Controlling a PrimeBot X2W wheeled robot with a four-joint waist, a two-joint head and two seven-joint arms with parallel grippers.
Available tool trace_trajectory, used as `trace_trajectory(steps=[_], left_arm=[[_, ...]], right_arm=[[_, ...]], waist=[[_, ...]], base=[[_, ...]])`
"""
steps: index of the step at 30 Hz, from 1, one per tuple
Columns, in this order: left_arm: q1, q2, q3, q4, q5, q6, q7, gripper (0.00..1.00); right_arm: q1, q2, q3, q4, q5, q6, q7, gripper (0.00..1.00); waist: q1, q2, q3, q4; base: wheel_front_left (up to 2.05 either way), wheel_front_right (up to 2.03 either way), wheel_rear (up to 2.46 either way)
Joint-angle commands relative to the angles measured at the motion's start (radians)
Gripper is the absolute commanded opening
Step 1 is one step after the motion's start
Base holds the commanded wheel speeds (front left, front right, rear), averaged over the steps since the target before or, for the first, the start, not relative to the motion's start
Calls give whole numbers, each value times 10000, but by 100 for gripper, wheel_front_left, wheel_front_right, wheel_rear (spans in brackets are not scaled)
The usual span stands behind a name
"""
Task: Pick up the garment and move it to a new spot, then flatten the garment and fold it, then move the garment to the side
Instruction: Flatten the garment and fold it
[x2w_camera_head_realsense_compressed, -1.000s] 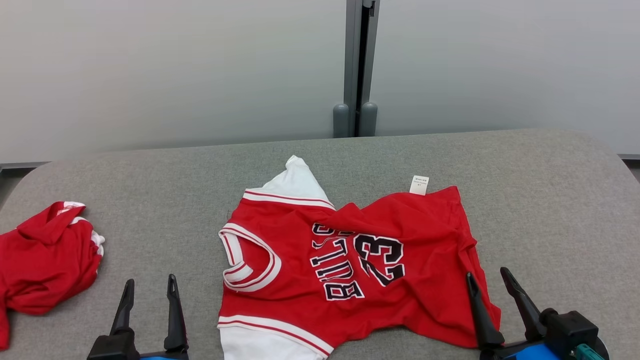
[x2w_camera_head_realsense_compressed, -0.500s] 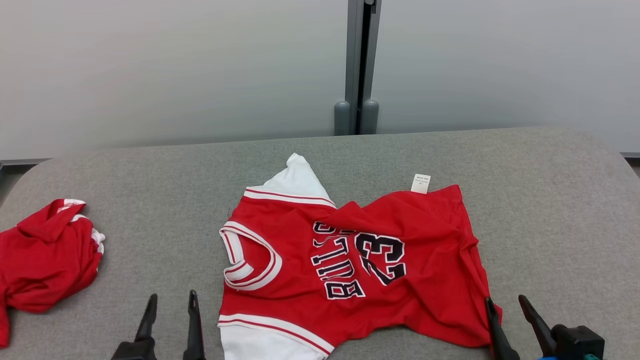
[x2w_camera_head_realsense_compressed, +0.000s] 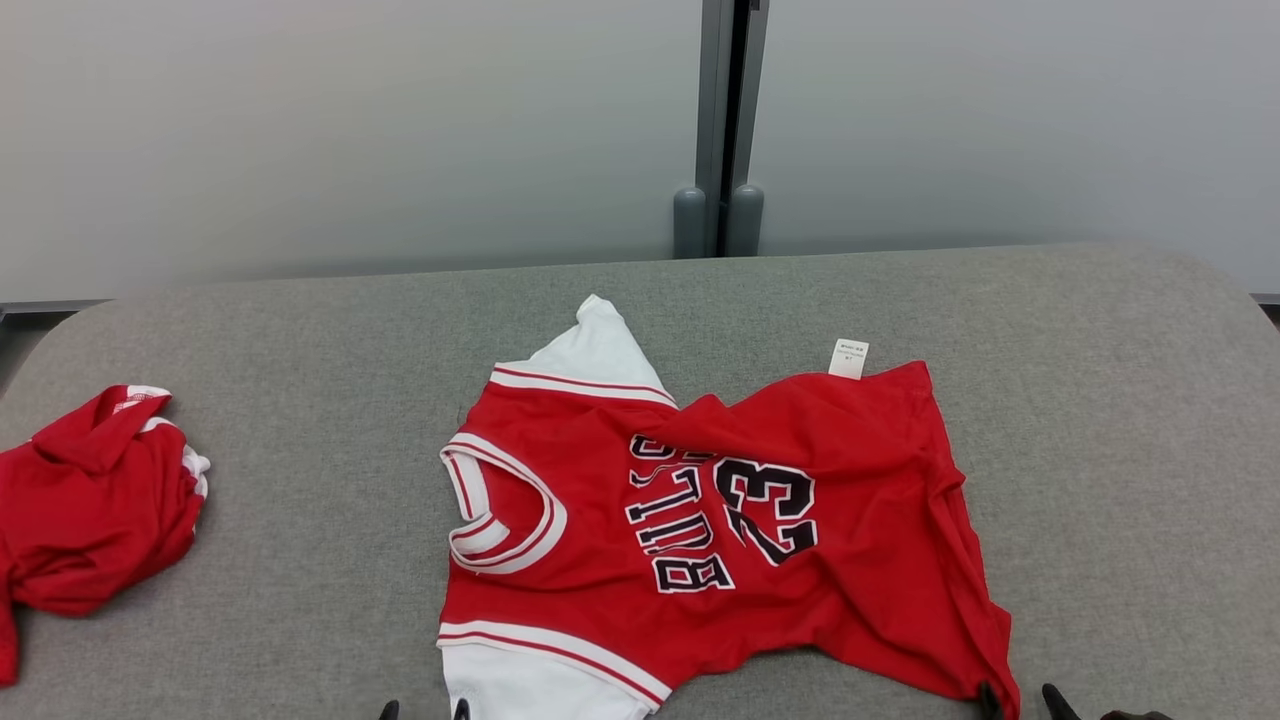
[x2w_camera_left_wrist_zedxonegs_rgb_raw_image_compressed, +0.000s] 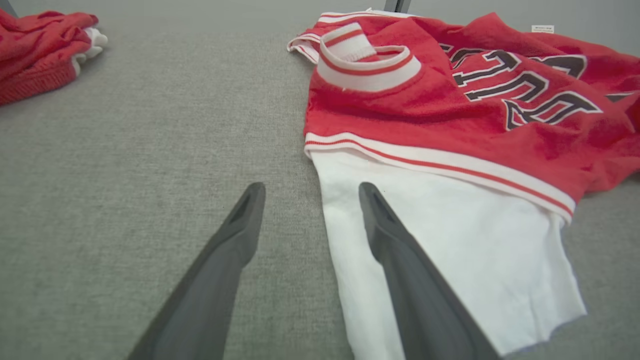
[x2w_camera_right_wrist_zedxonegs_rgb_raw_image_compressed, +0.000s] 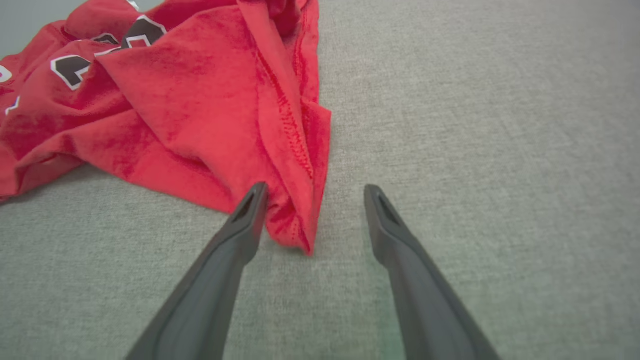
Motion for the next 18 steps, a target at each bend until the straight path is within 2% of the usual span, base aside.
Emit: trace_trajectory(steps=[1, 18], left_arm=[[66, 3, -74, 164, -96, 1, -5, 100], [-116, 1, -1015, 1537, -653, -309, 12, 100]], right_arm=[[-171, 33, 1, 149, 114, 1, -31, 100], [-665, 196, 298, 1121, 857, 3, -18, 100]], waist=[[0, 0, 21, 5], [0, 0, 36, -3]], base=[[0, 0, 0], [0, 0, 0]])
